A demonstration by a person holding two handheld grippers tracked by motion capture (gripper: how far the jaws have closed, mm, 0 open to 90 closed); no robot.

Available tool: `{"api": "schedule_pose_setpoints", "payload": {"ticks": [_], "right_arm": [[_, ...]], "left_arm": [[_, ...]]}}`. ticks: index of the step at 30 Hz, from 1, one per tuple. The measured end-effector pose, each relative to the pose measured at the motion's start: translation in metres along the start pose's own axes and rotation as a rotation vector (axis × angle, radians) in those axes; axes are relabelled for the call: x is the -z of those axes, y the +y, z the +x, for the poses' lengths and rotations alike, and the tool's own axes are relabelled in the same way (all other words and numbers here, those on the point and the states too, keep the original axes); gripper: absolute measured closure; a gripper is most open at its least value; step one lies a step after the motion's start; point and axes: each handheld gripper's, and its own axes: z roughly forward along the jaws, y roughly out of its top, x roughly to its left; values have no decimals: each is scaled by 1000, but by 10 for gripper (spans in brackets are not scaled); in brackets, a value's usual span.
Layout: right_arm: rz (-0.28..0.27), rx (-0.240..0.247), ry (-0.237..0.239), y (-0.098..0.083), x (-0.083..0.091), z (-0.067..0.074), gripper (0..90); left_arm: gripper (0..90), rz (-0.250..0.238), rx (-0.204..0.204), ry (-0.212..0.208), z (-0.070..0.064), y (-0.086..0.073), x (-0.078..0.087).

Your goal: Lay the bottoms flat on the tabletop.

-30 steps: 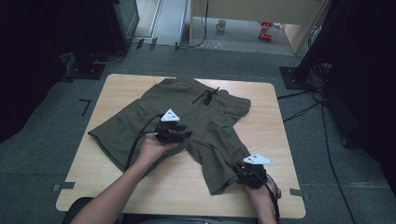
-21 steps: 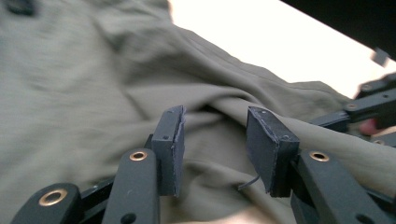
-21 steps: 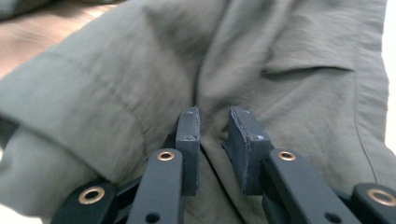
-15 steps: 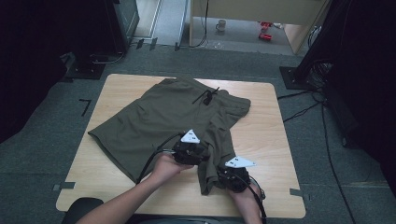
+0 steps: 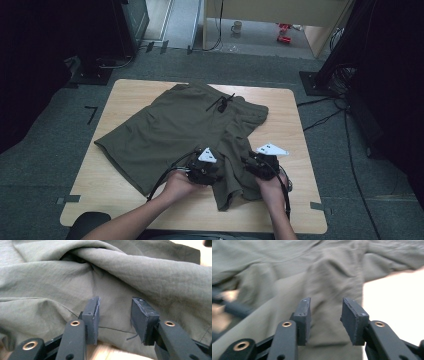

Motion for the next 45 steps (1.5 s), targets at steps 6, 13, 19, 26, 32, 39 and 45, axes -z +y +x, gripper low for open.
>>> {"api": "schedule_pose_setpoints", "payload": {"ticks": [6, 13, 19, 26, 32, 39, 45], "right_arm": [[4, -27, -42, 10, -30, -27, 514], [76, -34, -35, 18, -57, -38, 495], [58, -25, -65, 19, -70, -39, 561], [130, -32, -86, 20, -62, -28, 879], [152, -64, -80, 16, -35, -24, 885], [112, -101, -61, -7, -3, -16, 885], [118, -85, -56, -25, 15, -3, 882]], "left_arm": [[599, 7, 11, -11, 2, -3, 5], [599, -8, 6, 3, 2, -10, 9], [602, 1, 16, 12, 5, -15, 17], [603, 8, 35, 19, 9, -18, 23], [589, 25, 37, 17, 15, -21, 30], [576, 44, 24, 24, 19, -24, 36], [574, 66, 27, 22, 22, -28, 43]]}}
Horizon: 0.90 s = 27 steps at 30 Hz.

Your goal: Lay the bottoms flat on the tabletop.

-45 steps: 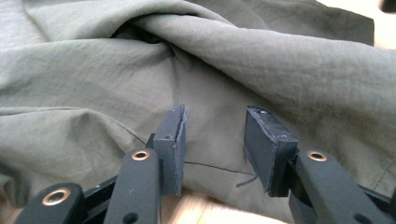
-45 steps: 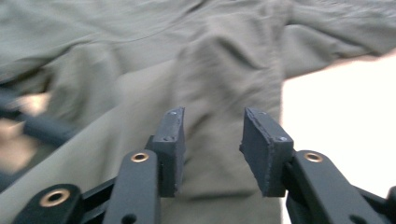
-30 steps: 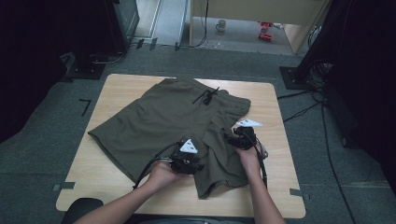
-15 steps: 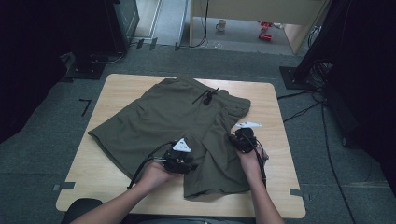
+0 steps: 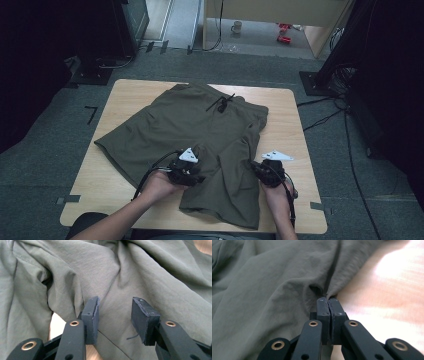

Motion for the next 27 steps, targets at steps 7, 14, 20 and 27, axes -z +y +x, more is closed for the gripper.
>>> {"api": "schedule_pose_setpoints", "payload": {"ticks": [7, 14, 20, 27], "right_arm": [[15, -17, 16, -16, 12, 8, 875], [-26, 13, 50, -18, 19, 12, 736], [-122, -21, 39, 3, 30, 9, 770], [-221, 4, 20, 24, 40, 14, 737]], "left_arm": [[574, 15, 17, 0, 6, -7, 10], [565, -1, 14, -10, 8, -10, 23], [563, -85, -3, 21, 17, 2, 46], [563, -170, 36, 79, 50, 10, 70]]}}
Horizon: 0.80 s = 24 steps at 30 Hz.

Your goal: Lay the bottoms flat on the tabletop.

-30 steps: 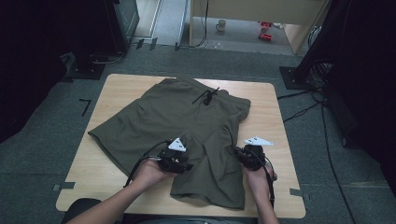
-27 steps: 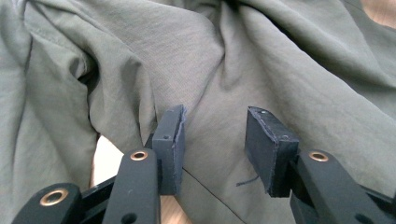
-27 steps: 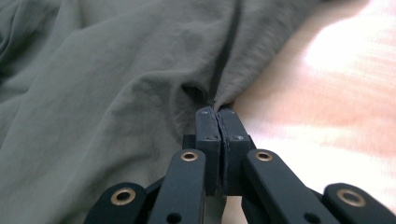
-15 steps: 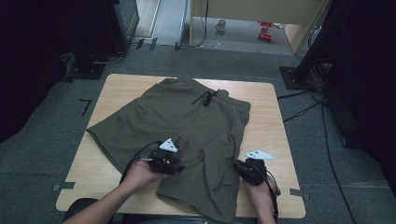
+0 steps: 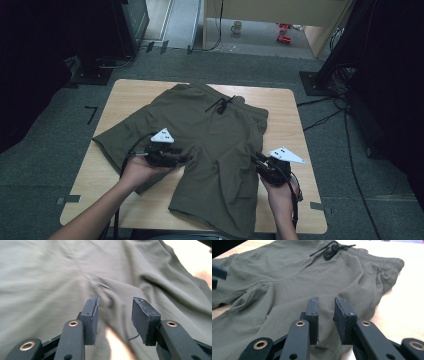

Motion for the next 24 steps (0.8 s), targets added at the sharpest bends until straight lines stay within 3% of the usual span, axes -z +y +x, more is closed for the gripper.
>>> {"api": "schedule_pose_setpoints", "payload": {"ticks": [5, 7, 12, 14, 16, 20, 24], "right_arm": [[67, 25, -17, -4, -22, -2, 854], [92, 0, -20, -8, -32, -3, 878], [159, -18, -21, -21, -52, -2, 878], [181, 3, -18, -26, -57, 3, 876], [192, 20, -20, -31, -60, 8, 871], [207, 1, -1, -38, -63, 16, 839], [193, 23, 3, -41, -61, 23, 788]], "left_arm": [[564, -22, 8, 59, 30, 3, 4], [568, -34, 14, 82, 43, 4, 5], [580, -35, -18, 153, 71, 2, 4], [576, -33, -17, 167, 83, -1, 4], [570, -25, -2, 186, 95, -5, 3], [565, -13, 37, 225, 119, -16, 3], [562, 15, 69, 257, 131, -26, 1]]}}
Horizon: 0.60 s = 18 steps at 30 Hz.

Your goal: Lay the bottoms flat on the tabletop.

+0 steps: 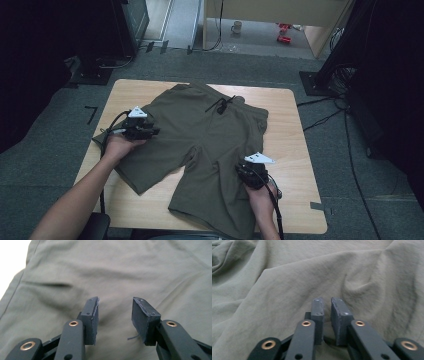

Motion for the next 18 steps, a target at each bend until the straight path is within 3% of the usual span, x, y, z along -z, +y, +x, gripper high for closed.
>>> {"api": "schedule_pose_setpoints", "payload": {"ticks": [3, 6, 10, 18], "right_arm": [[-8, 20, -6, -1, 0, 0, 786], [-6, 39, -28, 0, -1, -2, 797], [-16, 3, -32, 1, -1, -12, 827], [-7, 4, -58, 9, -5, -29, 836]], "left_arm": [[556, 38, 11, 13, 1, -6, -4], [568, 10, 15, 10, -1, -14, -5], [583, 13, 39, 9, -7, -15, -3], [616, 38, 21, 5, -34, -19, 1]]}}
